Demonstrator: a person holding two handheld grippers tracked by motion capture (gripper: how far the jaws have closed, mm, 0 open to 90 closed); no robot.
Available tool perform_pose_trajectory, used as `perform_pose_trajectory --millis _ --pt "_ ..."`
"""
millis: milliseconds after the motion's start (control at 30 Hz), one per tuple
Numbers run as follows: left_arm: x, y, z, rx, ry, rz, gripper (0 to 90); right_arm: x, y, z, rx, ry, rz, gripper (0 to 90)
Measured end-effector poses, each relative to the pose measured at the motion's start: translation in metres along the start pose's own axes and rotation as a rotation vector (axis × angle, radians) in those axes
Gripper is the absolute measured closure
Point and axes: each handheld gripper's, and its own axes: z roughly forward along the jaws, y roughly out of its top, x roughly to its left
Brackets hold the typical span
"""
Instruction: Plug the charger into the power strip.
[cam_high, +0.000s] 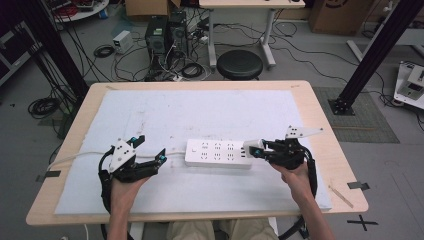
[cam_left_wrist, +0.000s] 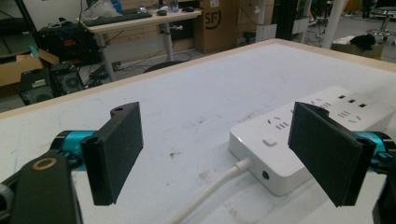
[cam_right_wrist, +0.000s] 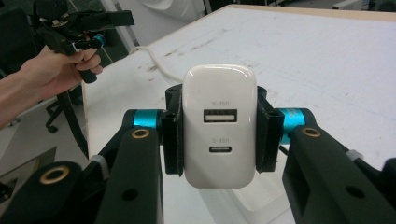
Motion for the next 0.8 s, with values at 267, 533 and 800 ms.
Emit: perform_pose_trajectory --millis 267,533,800 --pt "0.004 -0.006 0.002 0.01 0.005 -0.004 18.0 -0.007 0.026 0.012 0.116 0.007 -0.069 63.3" --pt "0.006 -0.007 -0.001 0.016 0.01 0.002 18.1 -0.012 0.051 0.031 0.232 0.021 -0.137 63.3" --pt "0.015 -0.016 -0.019 0.011 0.045 -0.023 18.1 -0.014 0.074 0.062 0.404 0.063 -0.237 63.3"
